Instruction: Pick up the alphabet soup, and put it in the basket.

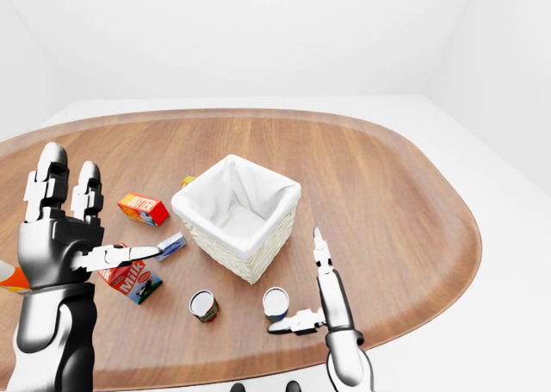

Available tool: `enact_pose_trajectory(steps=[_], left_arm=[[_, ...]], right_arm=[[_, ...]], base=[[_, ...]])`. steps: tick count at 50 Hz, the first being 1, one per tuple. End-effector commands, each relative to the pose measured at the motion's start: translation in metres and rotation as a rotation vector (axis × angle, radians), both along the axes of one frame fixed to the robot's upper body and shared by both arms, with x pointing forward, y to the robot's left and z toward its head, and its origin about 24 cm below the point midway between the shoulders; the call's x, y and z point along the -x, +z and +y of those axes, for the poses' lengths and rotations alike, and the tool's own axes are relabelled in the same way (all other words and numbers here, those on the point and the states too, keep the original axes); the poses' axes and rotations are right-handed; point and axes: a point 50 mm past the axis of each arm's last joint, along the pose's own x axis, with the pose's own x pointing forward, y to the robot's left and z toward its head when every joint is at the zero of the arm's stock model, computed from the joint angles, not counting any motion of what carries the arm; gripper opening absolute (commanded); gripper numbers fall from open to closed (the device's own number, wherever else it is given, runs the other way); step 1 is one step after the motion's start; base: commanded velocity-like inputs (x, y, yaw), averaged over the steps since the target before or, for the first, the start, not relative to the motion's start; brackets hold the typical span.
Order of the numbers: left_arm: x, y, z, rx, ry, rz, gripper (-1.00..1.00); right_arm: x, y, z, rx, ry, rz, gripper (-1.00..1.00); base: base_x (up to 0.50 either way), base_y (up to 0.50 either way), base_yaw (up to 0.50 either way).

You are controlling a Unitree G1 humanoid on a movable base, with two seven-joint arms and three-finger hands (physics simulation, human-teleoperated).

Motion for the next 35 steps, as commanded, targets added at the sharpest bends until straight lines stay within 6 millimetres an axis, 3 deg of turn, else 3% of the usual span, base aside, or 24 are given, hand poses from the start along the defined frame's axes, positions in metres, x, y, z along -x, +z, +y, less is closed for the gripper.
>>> enact_pose_trajectory(steps=[1, 14, 35], left_arm=[[0.0, 0.0, -0.001, -0.002, -0.001, 0.001, 1.0], [-0.001, -0.001, -0.001, -0.003, -0.002, 0.007, 1.0], [-0.003, -0.004, -0.001, -0.004, -0.004, 0.022, 1.0]], right_arm=[[0.007, -0.02, 0.007, 0.019, 0.034, 0.087, 1.0], [-0.002, -0.055, 0.014, 0.063, 0.045, 0.205, 1.0], [-0.019, -0.071, 0.013, 0.096, 0.046, 0.236, 1.0]], base=[[0.0, 0.0, 0.0], [0.0, 0.0, 0.0], [0.0, 0.0, 0.0]])
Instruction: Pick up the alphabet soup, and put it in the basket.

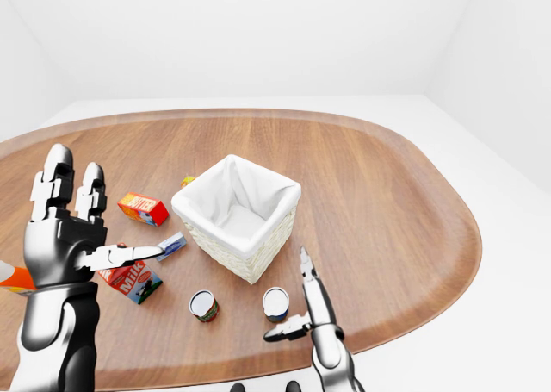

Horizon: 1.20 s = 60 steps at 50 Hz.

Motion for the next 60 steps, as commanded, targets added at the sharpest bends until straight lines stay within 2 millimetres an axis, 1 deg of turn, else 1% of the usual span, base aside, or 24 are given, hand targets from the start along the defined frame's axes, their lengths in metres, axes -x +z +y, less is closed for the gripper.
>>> enact_pose_trajectory(steps=[1, 6, 11, 21, 36, 54, 60], left_arm=[[-0.001, -0.001, 0.0, 0.0, -0.001, 0.007, 1.0], [-0.001, -0.002, -0.001, -0.001, -0.001, 0.009, 1.0], [0.0, -0.001, -0.001, -0.001, -0.001, 0.005, 1.0], [-0.001, -0.001, -0.001, -0.001, -0.001, 0.006, 1.0], [-0.002, -0.002, -0.001, -0.001, -0.001, 0.01, 1.0], [-0.002, -0.003, 0.0, 0.0, -0.001, 0.017, 1.0], [-0.002, -0.003, 0.0, 0.0, 0.0, 0.014, 1.0]], right_arm=[[-0.008, -0.008, 0.001, 0.024, 0.006, 0.022, 1.0], [-0.01, -0.011, 0.001, 0.049, 0.004, 0.039, 1.0], [-0.014, -0.015, 0.002, 0.108, 0.0, 0.052, 1.0], [-0.021, -0.019, 0.005, 0.187, 0.015, 0.047, 1.0], [-0.03, -0.018, 0.013, 0.21, 0.048, 0.035, 1.0], [-0.024, -0.023, 0.023, 0.185, 0.072, 0.062, 1.0], [-0.021, -0.028, 0.023, 0.198, 0.073, 0.08, 1.0]], base=[[0.0, 0.0, 0.0], [0.0, 0.0, 0.0], [0.0, 0.0, 0.0], [0.0, 0.0, 0.0], [0.0, 0.0, 0.0], [0.0, 0.0, 0.0], [0.0, 0.0, 0.0]])
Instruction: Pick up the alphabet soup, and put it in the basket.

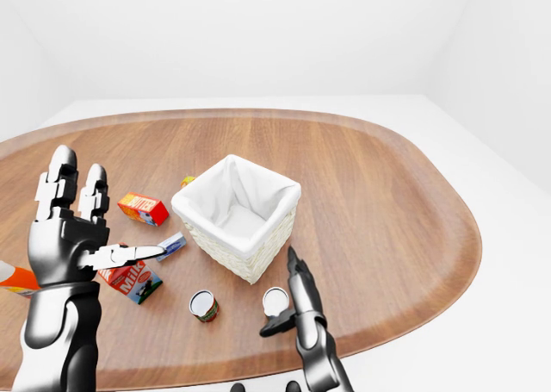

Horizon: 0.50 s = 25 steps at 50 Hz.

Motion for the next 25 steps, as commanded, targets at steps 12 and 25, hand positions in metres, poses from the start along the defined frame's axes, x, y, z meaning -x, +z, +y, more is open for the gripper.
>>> enact_pose_trajectory(steps=[12, 25], left_arm=[[0.001, 0.0, 0.0, -0.001, 0.002, 0.0, 1.0], [0.0, 0.0, 0.0, -0.002, 0.001, 0.002, 1.0]], right_arm=[[0.008, -0.01, 0.006, 0.02, 0.022, 0.041, 1.0], [0.009, -0.017, 0.009, 0.049, 0.046, 0.067, 1.0]], base=[[0.0, 0.0, 0.0], [0.0, 0.0, 0.0]])
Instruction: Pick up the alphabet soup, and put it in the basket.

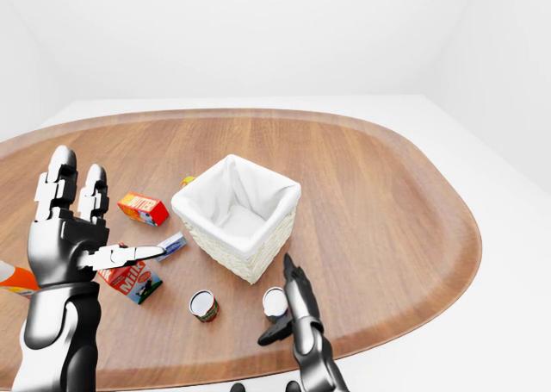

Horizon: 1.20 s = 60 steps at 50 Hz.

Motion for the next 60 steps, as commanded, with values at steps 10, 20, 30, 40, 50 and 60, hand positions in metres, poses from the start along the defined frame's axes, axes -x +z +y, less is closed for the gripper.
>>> enact_pose_trajectory(steps=[10, 20, 30, 40, 50, 60], left_arm=[[-0.001, -0.001, 0.0, -0.002, -0.001, 0.005, 1.0], [-0.001, -0.002, 0.0, -0.001, 0.0, 0.009, 1.0], [-0.001, -0.002, 0.0, -0.001, 0.001, 0.01, 1.0], [-0.001, -0.002, 0.0, 0.0, 0.001, 0.012, 1.0], [-0.002, -0.003, 0.0, 0.0, 0.0, 0.015, 1.0], [-0.002, -0.003, 0.0, -0.001, 0.001, 0.016, 1.0]], right_arm=[[-0.002, -0.008, 0.003, 0.029, 0.03, 0.036, 1.0], [-0.001, -0.012, 0.003, 0.046, 0.037, 0.055, 0.11], [0.003, -0.012, 0.003, 0.054, 0.037, 0.047, -1.0], [0.005, -0.008, 0.004, 0.04, 0.034, 0.035, -1.0], [0.003, 0.009, 0.004, 0.002, 0.036, -0.03, -1.0], [0.002, 0.051, -0.005, -0.019, 0.049, -0.196, -1.0]], base=[[0.0, 0.0, 0.0], [0.0, 0.0, 0.0], [0.0, 0.0, 0.0], [0.0, 0.0, 0.0], [0.0, 0.0, 0.0], [0.0, 0.0, 0.0]])
